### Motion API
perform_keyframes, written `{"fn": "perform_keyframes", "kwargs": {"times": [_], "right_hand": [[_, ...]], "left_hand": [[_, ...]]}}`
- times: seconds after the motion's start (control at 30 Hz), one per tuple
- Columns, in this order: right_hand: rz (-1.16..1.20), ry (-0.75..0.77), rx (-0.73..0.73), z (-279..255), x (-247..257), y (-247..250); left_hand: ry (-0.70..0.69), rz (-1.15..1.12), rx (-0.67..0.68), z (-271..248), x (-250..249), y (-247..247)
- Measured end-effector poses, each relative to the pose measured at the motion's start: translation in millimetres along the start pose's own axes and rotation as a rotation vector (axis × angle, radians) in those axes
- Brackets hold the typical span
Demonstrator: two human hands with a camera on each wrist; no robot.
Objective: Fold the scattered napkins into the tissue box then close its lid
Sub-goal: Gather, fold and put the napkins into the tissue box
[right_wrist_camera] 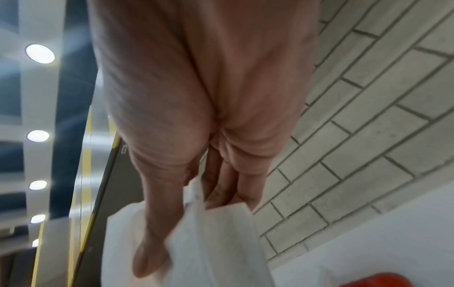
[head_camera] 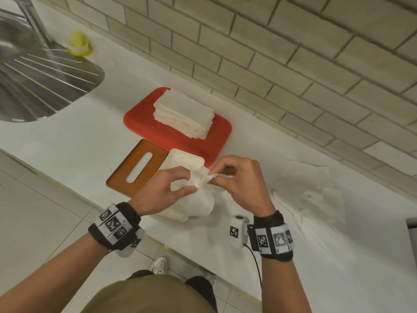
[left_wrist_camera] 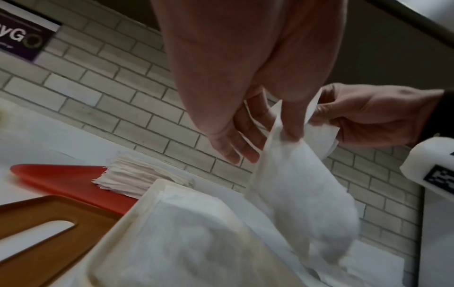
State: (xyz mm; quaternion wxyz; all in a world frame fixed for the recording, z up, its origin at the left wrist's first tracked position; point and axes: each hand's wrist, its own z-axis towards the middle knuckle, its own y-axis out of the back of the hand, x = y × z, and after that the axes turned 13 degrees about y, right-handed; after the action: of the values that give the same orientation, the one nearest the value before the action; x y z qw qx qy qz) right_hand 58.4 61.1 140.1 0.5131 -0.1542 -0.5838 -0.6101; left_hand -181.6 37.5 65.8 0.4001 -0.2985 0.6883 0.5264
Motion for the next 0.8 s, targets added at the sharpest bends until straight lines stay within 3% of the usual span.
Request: {"fn": "perform_keyframes", "kwargs": {"times": [0.13,0.27,0.37,0.47,0.57,0.67,0.8], "right_hand": [[0.16,-0.036,-0.033,9.1,8.7,3.2],[0.088,-0.068,-0.121,53.2,-18.2,-10.0],[-0.08,-0.133,-0.004,89.2,-63.1,-41.7],[-0.19,-0.147,0.218,104.9,-93.8,-78.6],[-0.238,-0.167,0.319,106.2,-107.7,-103.4],[-0.252,-0.146,0.297,102.7,-107.9,-108.8],[-0.463,0.098,0.169,85.6,-94.4,-104.4]], "left_hand": [[0.134,-0.247,0.085,-15.4,-9.7,6.3],[0.242,-0.222,-0.157,-13.1,-0.2,-0.5],[0.294,-0.189,-0.21,-6.7,18.2,-12.3],[0.378,-0.012,-0.152,-2.9,34.9,-25.4],[0.403,0.074,-0.088,-1.2,39.0,-29.9],[0.423,0.224,-0.04,-4.4,38.7,-27.1],[0.243,0.831,-0.282,-7.7,37.1,-22.3]]}}
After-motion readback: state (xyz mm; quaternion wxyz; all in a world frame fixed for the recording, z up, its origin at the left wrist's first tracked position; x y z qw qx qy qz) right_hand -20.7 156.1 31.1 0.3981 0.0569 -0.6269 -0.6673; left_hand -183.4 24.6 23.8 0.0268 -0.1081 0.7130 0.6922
